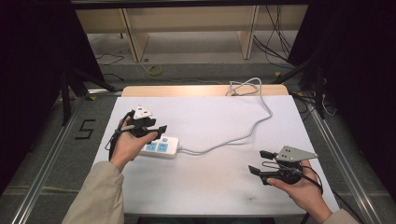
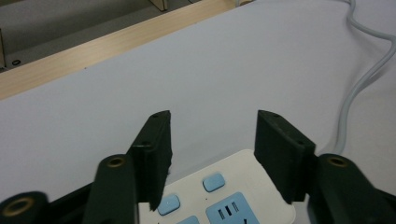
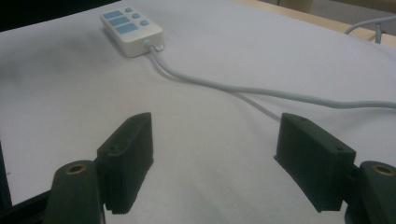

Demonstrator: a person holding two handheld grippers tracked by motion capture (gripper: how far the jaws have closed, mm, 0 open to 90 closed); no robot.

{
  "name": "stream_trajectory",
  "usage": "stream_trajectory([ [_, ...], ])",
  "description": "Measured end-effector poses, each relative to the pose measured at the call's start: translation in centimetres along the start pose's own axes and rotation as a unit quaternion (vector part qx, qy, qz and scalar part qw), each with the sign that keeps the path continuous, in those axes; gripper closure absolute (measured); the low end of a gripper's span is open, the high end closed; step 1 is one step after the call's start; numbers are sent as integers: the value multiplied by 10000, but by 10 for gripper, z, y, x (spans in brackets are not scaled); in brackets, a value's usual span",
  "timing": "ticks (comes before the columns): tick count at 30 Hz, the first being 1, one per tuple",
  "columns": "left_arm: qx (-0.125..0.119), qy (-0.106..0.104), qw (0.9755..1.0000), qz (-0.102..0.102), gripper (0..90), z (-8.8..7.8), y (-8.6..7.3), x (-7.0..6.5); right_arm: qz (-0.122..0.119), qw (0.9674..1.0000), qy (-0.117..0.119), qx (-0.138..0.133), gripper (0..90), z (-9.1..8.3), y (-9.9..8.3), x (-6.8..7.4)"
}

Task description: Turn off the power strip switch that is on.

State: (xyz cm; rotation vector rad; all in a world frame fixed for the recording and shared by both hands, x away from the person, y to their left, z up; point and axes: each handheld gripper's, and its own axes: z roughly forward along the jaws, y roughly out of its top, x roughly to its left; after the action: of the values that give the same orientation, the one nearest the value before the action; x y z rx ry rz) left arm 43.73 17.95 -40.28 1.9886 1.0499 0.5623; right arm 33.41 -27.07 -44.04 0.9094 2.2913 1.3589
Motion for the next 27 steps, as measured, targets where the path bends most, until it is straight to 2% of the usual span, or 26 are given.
stream_trajectory([
  [2, -57, -18, 10000, -74, 391, -1, 0, -2, 3, 10000, 3, 7, 277, 0, 0, 0],
  [5, -118, -160, 9997, -164, 329, -3, 0, -7, 7, 10000, 10, 6, 276, 1, 0, 0],
  [10, -181, -383, 9990, -110, 267, -8, -3, -14, 21, 10000, 12, 18, 276, 1, 0, 0],
  [27, -346, -479, 9982, 128, 185, -20, -20, -27, -2, 10000, 17, 32, 275, 2, 0, -1],
])
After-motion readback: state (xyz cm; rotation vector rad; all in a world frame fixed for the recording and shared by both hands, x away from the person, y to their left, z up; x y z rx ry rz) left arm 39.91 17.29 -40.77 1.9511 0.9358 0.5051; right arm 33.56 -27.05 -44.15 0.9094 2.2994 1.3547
